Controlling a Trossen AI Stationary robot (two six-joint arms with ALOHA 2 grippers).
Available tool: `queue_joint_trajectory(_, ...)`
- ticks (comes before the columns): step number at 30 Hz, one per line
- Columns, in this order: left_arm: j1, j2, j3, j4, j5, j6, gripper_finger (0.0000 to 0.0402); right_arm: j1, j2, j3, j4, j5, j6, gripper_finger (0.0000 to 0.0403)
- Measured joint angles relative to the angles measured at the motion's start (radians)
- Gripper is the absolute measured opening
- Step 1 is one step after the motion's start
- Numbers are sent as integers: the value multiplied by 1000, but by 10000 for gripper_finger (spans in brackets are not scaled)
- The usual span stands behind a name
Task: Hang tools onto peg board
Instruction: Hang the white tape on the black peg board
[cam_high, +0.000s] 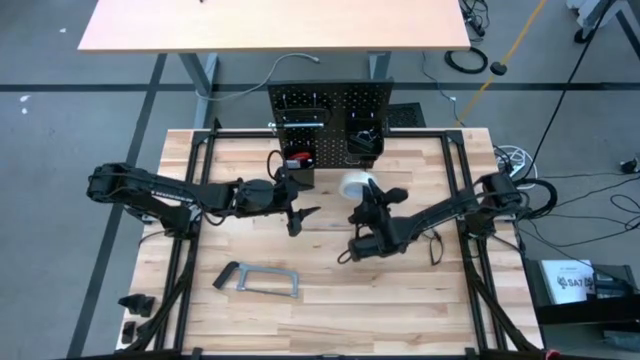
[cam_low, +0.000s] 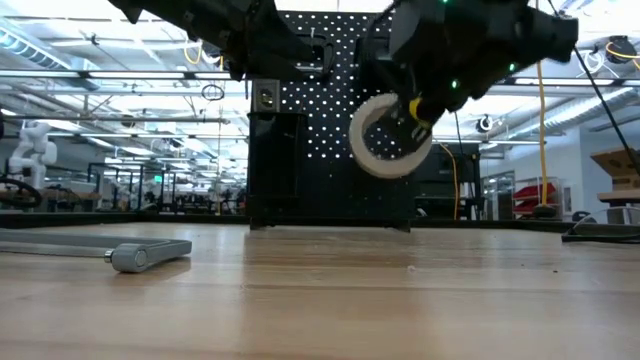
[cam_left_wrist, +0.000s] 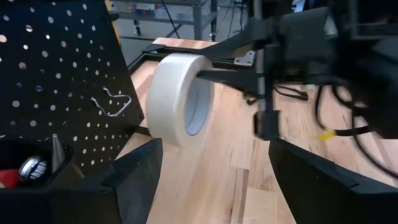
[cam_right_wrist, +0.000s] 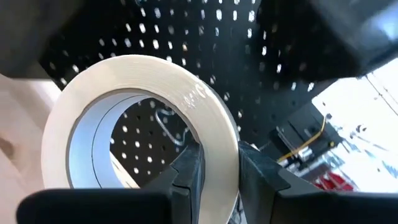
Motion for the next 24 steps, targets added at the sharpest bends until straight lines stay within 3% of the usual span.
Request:
queue_joint_trajectory(12,0,1,0,0,-3,4,299,-35,0,-62,176,-24,45,70)
queue_joint_trajectory(24,0,1,-1,3,-3,7,299,-97,0,-103,175,8,149,69)
